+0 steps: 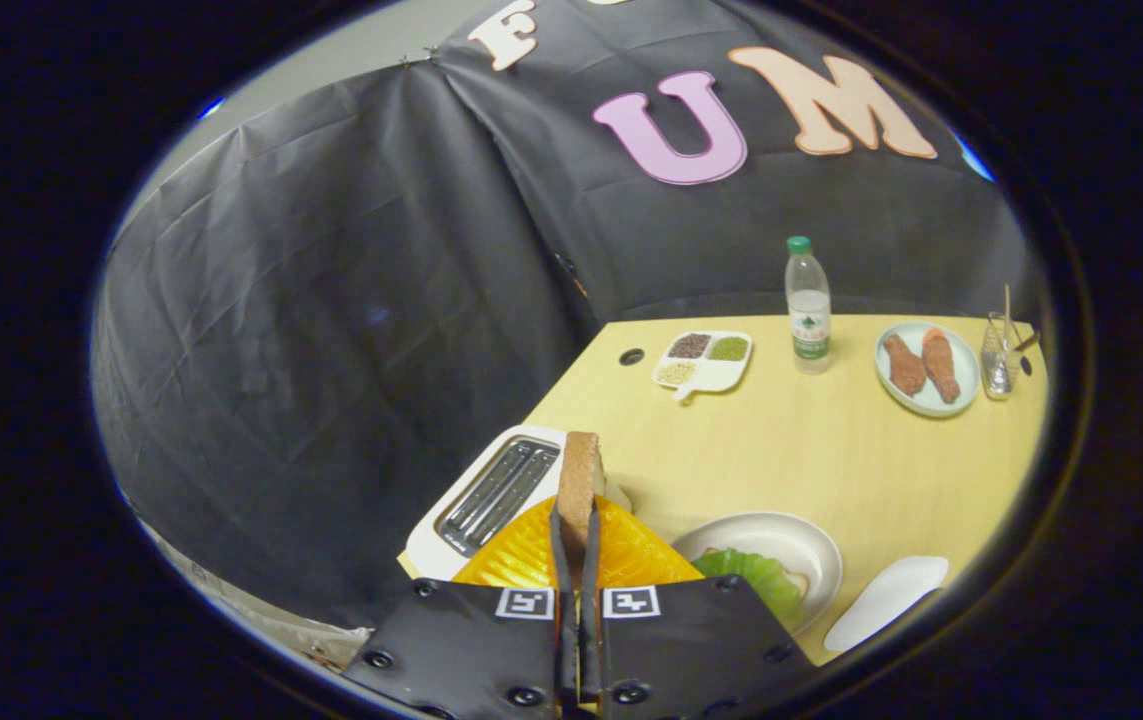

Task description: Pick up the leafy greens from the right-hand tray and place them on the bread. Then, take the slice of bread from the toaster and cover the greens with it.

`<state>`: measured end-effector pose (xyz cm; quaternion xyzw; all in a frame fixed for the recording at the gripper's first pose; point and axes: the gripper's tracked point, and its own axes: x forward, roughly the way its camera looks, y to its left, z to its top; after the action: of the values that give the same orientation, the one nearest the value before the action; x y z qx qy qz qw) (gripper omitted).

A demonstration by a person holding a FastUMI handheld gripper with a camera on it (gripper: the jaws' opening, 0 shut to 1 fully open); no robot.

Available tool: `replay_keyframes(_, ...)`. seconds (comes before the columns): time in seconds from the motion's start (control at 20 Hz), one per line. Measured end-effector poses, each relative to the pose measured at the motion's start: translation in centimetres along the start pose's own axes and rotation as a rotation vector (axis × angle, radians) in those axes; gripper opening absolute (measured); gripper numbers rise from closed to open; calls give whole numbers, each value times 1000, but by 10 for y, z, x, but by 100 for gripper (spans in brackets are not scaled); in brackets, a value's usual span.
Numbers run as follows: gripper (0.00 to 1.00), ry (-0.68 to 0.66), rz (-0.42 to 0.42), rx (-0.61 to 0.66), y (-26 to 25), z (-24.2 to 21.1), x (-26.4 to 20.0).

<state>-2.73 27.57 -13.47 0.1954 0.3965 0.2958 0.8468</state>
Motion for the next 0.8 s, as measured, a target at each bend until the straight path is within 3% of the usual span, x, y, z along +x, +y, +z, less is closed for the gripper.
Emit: replay_keyframes(0.8,4,58,-120,167,-75,-75,5)
